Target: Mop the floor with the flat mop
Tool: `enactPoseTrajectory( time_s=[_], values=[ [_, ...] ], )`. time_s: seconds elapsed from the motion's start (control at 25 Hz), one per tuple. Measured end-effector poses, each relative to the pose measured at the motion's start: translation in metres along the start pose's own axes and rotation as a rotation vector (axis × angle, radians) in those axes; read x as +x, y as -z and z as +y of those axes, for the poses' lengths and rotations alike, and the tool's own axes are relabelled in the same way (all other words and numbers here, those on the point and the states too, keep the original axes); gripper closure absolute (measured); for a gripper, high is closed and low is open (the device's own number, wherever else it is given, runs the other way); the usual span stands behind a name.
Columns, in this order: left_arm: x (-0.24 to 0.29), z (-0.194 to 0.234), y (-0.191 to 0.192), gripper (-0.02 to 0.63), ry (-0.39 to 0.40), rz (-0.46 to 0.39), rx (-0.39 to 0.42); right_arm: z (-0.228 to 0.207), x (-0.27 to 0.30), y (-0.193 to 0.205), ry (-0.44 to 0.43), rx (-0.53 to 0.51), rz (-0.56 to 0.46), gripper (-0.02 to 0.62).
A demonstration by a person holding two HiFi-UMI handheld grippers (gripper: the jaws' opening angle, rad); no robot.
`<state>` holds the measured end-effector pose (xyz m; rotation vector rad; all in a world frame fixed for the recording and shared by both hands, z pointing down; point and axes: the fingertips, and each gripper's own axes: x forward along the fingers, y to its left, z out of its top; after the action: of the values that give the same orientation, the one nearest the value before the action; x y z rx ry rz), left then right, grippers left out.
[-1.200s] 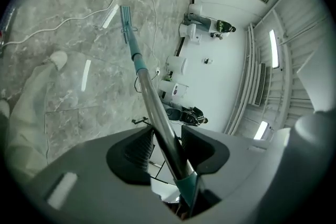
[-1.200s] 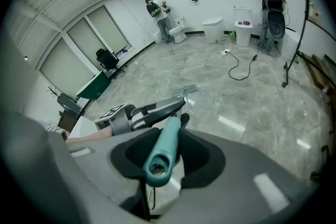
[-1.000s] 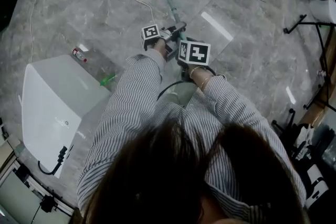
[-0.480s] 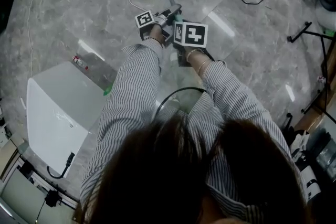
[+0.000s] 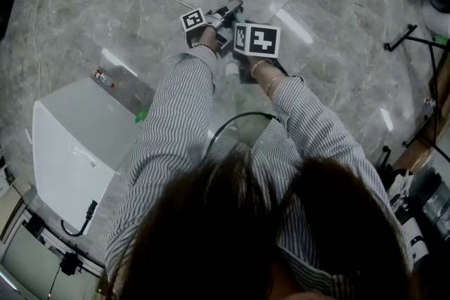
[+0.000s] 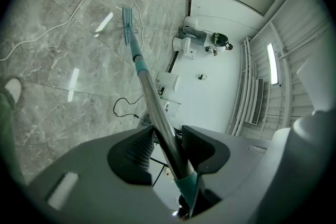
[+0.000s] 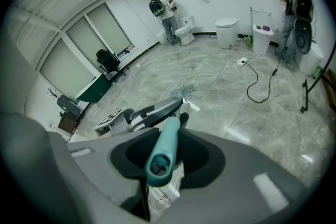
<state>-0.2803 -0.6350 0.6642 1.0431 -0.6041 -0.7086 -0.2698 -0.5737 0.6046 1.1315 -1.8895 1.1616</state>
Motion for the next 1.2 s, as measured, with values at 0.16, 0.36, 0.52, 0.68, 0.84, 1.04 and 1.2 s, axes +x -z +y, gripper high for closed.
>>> enactPoseTrajectory(
  time_s=[0.16, 0.36, 0.52, 0.68, 0.84, 1.04, 1.2],
  values=[
    [-0.007, 0.004, 0.017, 0.433, 0.002, 0.007, 0.000, -0.003, -0.012, 0.013, 0.000, 0.014, -0.011, 0.477],
    [-0.028, 0.024, 0.058, 0.431, 0.002, 0.049, 0.022, -0.012, -0.037, 0.057, 0.009, 0.030, -0.035, 0.482],
    [-0.054, 0.056, 0.115, 0.431, 0.019, 0.056, 0.027, -0.030, -0.068, 0.118, 0.021, 0.051, -0.052, 0.483],
    [-0.085, 0.094, 0.180, 0.431, 0.026, 0.068, 0.029, -0.047, -0.103, 0.190, 0.027, 0.074, -0.068, 0.483],
    [-0.127, 0.128, 0.244, 0.431, 0.013, 0.103, 0.040, -0.053, -0.139, 0.265, 0.033, 0.086, -0.074, 0.483],
    [-0.181, 0.168, 0.334, 0.433, -0.026, 0.146, 0.047, -0.060, -0.201, 0.360, 0.055, 0.090, -0.046, 0.483],
    [-0.225, 0.185, 0.404, 0.432, -0.063, 0.185, 0.031, -0.058, -0.252, 0.423, 0.064, 0.098, -0.019, 0.483]
  ],
)
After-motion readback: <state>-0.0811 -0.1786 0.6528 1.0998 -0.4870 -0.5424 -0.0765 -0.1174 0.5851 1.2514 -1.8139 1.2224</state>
